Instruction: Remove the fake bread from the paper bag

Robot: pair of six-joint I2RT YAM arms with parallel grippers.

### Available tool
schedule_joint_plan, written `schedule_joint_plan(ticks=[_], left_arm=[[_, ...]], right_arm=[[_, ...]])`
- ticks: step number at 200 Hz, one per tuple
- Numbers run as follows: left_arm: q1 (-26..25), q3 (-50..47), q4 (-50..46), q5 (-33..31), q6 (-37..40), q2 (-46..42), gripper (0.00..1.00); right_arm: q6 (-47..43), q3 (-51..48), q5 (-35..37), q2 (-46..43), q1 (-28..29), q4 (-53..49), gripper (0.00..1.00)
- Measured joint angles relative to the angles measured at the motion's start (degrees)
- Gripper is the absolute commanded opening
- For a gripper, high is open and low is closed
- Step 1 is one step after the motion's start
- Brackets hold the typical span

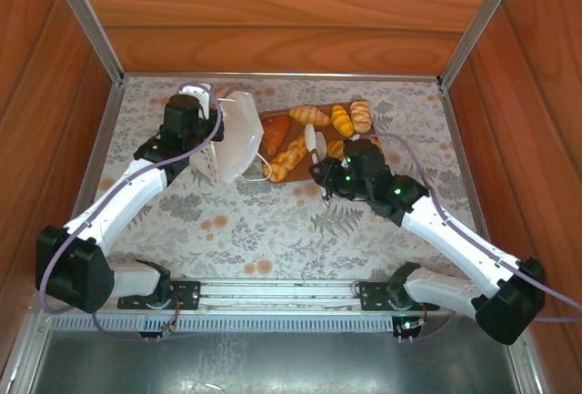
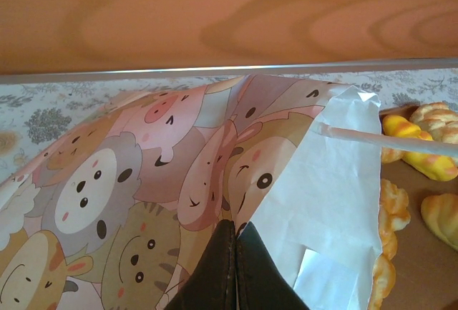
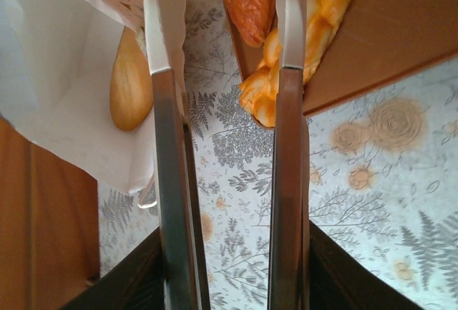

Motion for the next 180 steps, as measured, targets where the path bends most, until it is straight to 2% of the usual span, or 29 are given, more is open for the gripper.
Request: schedule_joint_plan(ticks=[63, 124, 180], left_arm=[[0.0, -0.1, 0.2, 1.8, 1.8, 0.1, 0.0], [0.1, -0.1, 0.5, 2.3, 2.6, 1.2, 0.0], [0.1, -0.1, 0.6, 3.7, 2.7, 1.2, 0.0]], right_arm=[[-8.1, 12.4, -5.7, 5.0, 1.4, -3.8, 0.4], [-10.7, 18.8, -10.5, 18.2, 10.3, -5.7, 0.41], [-11.3, 25.7, -14.9, 31.6, 11.4, -5.1, 0.43]])
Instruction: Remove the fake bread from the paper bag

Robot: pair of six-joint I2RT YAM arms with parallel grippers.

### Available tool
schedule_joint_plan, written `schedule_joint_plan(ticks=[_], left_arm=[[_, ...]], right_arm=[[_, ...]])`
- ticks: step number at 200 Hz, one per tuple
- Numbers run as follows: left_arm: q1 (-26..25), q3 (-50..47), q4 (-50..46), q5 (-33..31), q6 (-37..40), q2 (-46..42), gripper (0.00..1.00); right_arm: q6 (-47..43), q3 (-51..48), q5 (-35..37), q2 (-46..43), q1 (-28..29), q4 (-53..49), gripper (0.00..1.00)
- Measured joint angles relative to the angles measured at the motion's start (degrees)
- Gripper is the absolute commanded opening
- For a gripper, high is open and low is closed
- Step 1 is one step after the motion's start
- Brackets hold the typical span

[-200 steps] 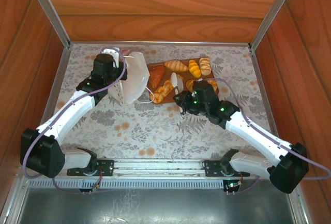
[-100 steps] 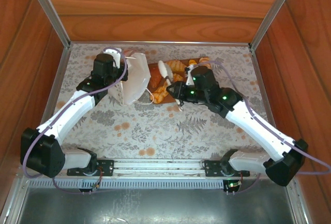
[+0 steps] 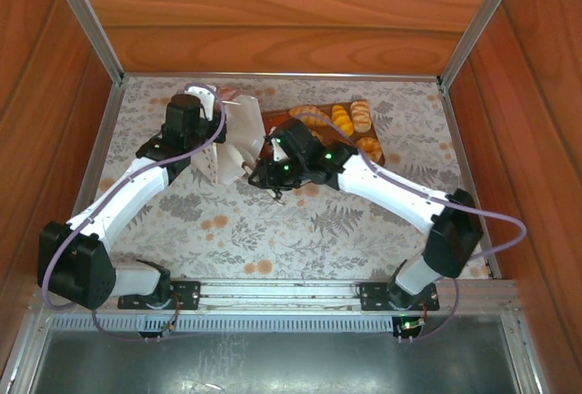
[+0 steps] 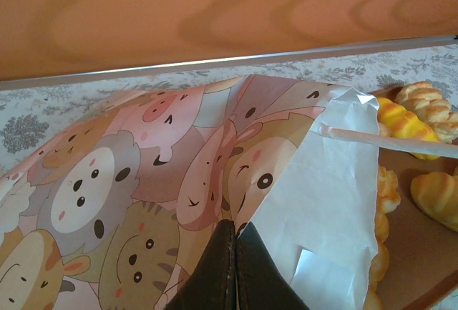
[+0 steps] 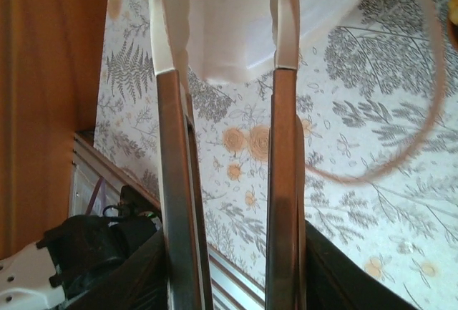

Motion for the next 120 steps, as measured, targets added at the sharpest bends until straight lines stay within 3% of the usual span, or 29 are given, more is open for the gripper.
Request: schedule_joint_plan(ticks=[42, 120], left_arm=[[0.0, 0.0, 0.1, 2.5, 1.2, 0.0, 0.0], [0.0, -0.8, 0.5, 5.7, 1.7, 0.0, 0.0]], right_arm=[[0.2, 3.8, -2.1, 8.9, -1.7, 2.6, 0.47], [3.0, 7.8, -3.2, 16.9, -4.7, 7.1, 0.51]])
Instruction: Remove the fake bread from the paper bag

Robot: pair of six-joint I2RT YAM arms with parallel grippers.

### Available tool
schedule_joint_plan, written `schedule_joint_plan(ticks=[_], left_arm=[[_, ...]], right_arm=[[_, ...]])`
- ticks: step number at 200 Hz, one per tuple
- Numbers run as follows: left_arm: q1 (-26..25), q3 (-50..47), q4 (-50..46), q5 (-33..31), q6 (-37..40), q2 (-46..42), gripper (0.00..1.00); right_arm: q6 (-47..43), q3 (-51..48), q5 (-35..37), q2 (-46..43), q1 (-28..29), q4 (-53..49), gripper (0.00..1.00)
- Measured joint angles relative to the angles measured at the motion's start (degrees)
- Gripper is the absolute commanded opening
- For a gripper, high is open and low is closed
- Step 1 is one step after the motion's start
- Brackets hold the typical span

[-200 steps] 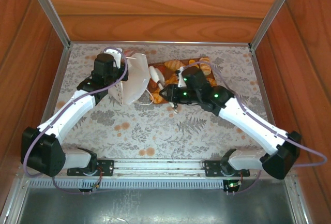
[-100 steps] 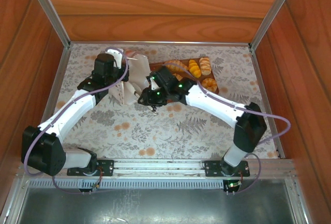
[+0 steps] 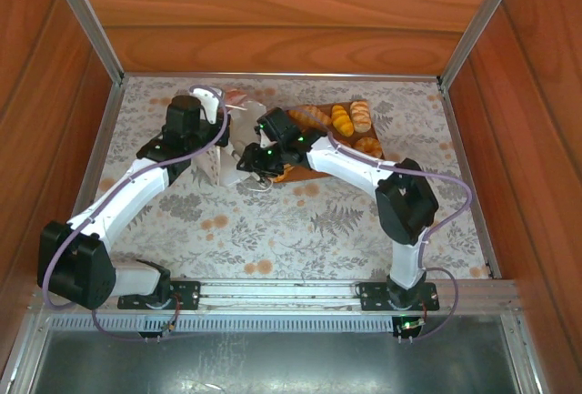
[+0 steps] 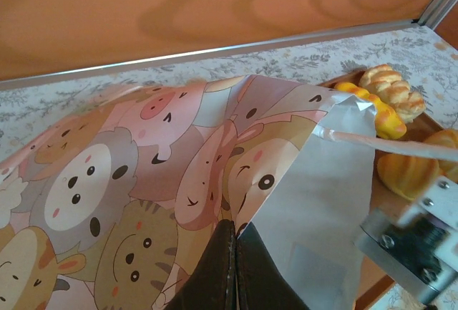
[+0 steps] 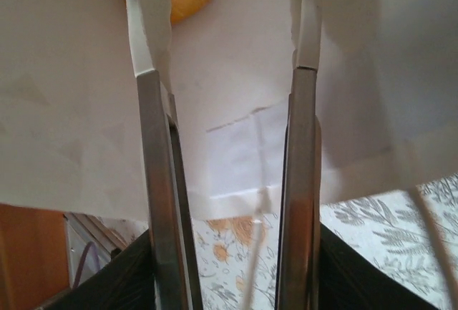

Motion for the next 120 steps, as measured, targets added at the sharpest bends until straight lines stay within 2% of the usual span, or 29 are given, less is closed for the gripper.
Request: schedule_joint_plan(ticks=[120], left_arm=[[0.0, -0.1, 0.0, 1.5, 0.5, 0.2, 0.0]], right_arm=[[5.5, 2.1, -7.9, 7.7, -1.6, 9.8, 0.54]])
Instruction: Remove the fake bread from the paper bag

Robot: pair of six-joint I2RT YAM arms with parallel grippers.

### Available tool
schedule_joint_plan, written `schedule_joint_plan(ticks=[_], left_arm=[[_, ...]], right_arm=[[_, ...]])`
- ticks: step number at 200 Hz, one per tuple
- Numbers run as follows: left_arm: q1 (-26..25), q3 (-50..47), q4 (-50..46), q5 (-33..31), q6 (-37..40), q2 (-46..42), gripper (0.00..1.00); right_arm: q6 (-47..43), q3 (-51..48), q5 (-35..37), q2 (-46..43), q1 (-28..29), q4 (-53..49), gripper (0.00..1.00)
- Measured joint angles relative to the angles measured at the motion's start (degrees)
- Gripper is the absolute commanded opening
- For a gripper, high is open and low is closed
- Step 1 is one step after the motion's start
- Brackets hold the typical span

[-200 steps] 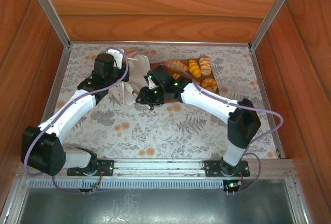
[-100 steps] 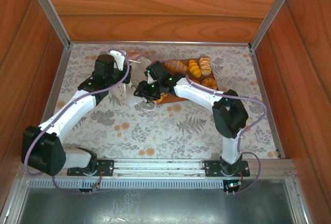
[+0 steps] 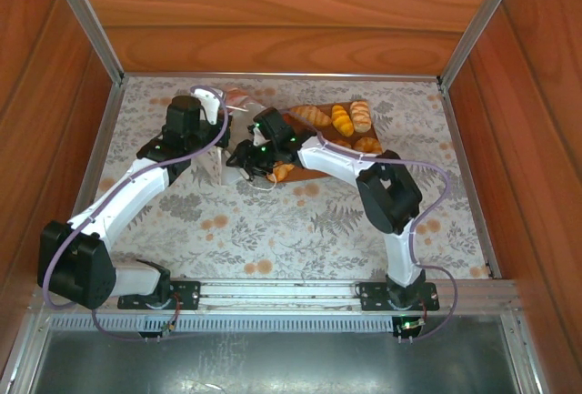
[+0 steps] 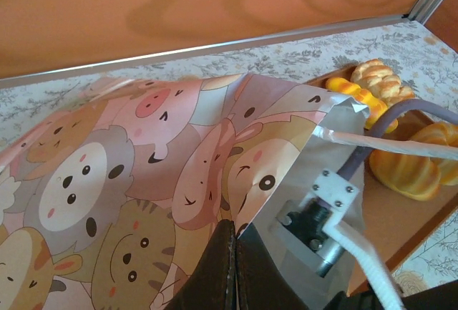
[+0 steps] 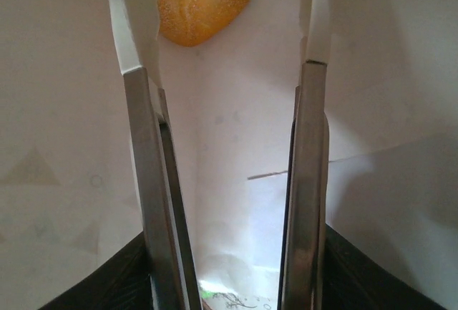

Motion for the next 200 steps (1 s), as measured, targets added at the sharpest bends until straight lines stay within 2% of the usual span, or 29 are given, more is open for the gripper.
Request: schedule_joint_plan(ticks=[121, 149, 186, 200], left_arm=[[0.0, 0.0, -0.1, 0.4, 0.0, 0.0, 0.0], [0.0, 0.0, -0.1, 0.4, 0.0, 0.0, 0.0], [0.0, 0.0, 0.0, 0.3, 0.1, 0.0, 0.0], [0.0, 0.0, 0.0, 0.2, 0.2, 0.0, 0.0]], right_arm=[[3.6, 1.4, -1.0, 2.9, -1.4, 5.3, 0.58], [4.0, 1.8, -1.1, 3.5, -1.4, 5.4, 0.47], [2.9, 3.3, -1.1, 4.1, -1.4, 3.8, 0.21], [1.6, 4.0, -0.7, 4.0, -1.4, 2.6, 0.2]])
